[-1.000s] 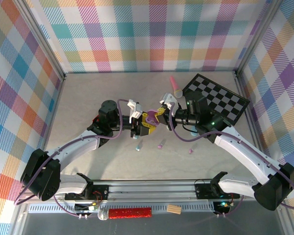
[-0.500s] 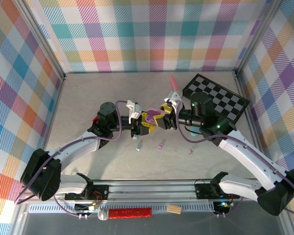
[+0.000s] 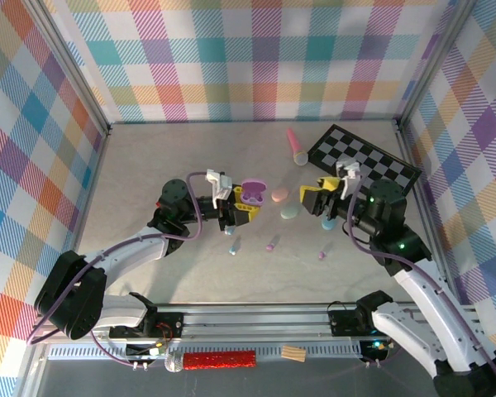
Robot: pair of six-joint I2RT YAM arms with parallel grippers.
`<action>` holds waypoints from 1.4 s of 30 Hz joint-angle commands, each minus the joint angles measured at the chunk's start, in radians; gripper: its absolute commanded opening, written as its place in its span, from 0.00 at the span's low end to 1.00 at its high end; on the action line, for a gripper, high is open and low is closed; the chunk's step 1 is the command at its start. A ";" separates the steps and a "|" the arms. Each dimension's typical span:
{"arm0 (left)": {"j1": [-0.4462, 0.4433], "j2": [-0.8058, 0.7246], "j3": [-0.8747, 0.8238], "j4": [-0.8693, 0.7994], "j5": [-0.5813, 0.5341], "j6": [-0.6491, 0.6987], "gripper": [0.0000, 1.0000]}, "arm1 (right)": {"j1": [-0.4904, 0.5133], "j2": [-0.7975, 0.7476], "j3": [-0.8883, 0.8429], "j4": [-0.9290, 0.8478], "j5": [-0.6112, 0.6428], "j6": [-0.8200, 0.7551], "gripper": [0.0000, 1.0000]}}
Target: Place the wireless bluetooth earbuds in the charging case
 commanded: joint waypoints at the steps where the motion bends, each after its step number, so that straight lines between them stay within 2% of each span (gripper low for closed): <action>1: 0.012 -0.022 -0.010 0.089 -0.004 -0.019 0.39 | -0.037 -0.013 -0.042 -0.097 0.052 0.127 0.67; 4: 0.015 -0.026 -0.012 0.088 -0.006 -0.018 0.39 | -0.038 0.015 -0.071 -0.205 0.109 0.169 0.66; 7: 0.016 -0.022 -0.009 0.096 -0.005 -0.021 0.39 | -0.037 0.076 -0.112 -0.227 0.030 0.187 0.66; 10: 0.020 -0.013 -0.009 0.132 -0.006 -0.045 0.39 | -0.037 0.147 -0.175 -0.179 -0.067 0.205 0.67; 15: 0.030 0.005 -0.007 0.173 -0.001 -0.076 0.39 | -0.033 0.293 -0.237 -0.106 -0.157 0.238 0.68; 21: 0.033 0.012 -0.004 0.180 -0.003 -0.083 0.39 | 0.039 0.505 -0.168 -0.051 -0.225 0.169 0.65; 29: 0.051 0.007 -0.001 0.183 -0.005 -0.089 0.39 | 0.148 0.759 -0.022 0.008 -0.230 0.113 0.64; 36: 0.074 -0.002 -0.002 0.195 -0.005 -0.102 0.39 | 0.185 0.909 0.057 0.005 -0.247 0.073 0.64; 42: 0.082 0.002 -0.001 0.202 0.004 -0.105 0.39 | 0.194 0.969 0.061 0.013 -0.242 0.046 0.64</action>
